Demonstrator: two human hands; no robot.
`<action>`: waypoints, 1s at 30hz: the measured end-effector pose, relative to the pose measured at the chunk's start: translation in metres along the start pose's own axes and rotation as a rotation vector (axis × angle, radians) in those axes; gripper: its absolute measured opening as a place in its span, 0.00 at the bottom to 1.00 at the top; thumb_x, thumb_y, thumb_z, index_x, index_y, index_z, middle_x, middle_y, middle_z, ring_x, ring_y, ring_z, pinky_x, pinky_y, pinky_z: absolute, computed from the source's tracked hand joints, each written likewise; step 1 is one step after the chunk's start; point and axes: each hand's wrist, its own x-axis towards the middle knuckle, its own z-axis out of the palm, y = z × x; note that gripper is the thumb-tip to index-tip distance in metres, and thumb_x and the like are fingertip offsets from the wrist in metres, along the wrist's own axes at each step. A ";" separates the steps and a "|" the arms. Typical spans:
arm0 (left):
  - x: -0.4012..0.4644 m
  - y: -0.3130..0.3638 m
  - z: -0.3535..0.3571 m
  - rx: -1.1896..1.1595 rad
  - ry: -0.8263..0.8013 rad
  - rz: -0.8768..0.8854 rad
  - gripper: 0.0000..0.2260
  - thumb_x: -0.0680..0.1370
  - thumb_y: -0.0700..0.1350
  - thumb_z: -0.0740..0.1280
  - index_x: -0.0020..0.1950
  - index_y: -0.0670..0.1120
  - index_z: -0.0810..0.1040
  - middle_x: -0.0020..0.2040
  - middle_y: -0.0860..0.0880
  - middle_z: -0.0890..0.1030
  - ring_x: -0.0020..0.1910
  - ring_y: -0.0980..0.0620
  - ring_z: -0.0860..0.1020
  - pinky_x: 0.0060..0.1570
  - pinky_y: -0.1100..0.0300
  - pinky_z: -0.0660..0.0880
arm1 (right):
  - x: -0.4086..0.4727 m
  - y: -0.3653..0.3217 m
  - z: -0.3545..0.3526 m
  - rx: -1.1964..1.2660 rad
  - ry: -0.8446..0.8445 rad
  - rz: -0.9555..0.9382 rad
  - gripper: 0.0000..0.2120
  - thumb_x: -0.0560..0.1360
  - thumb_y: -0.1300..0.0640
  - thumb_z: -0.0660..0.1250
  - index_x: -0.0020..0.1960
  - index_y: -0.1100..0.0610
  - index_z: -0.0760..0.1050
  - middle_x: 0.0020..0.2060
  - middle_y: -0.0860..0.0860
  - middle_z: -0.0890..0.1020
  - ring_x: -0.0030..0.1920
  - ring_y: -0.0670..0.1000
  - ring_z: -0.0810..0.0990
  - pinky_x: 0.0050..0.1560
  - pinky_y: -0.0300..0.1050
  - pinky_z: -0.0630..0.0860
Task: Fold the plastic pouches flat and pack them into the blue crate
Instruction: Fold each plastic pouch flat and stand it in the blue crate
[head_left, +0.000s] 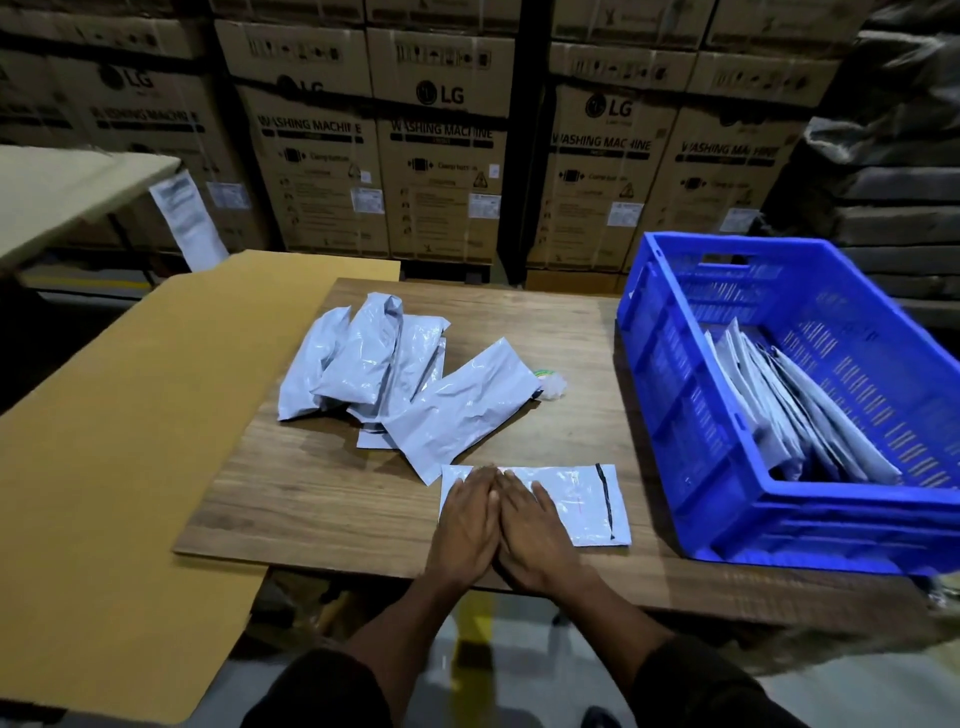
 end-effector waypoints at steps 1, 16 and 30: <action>0.000 0.000 0.002 0.047 -0.003 0.009 0.34 0.83 0.62 0.41 0.78 0.43 0.68 0.77 0.48 0.69 0.77 0.51 0.66 0.77 0.66 0.46 | -0.001 0.002 0.003 -0.008 -0.002 0.015 0.33 0.72 0.50 0.56 0.75 0.60 0.67 0.73 0.55 0.72 0.73 0.54 0.71 0.70 0.54 0.57; -0.008 -0.009 0.005 0.587 -0.018 0.132 0.27 0.84 0.57 0.52 0.79 0.44 0.68 0.79 0.43 0.66 0.78 0.35 0.62 0.73 0.38 0.65 | -0.030 0.054 0.004 -0.007 0.042 0.243 0.41 0.78 0.30 0.32 0.82 0.52 0.51 0.81 0.52 0.48 0.81 0.55 0.47 0.76 0.49 0.40; -0.004 -0.013 -0.005 0.604 0.013 0.265 0.24 0.80 0.48 0.54 0.68 0.38 0.79 0.70 0.40 0.78 0.71 0.41 0.75 0.74 0.45 0.57 | -0.035 0.055 -0.022 -0.173 0.088 0.329 0.36 0.80 0.39 0.41 0.79 0.61 0.60 0.79 0.57 0.60 0.79 0.57 0.58 0.74 0.63 0.45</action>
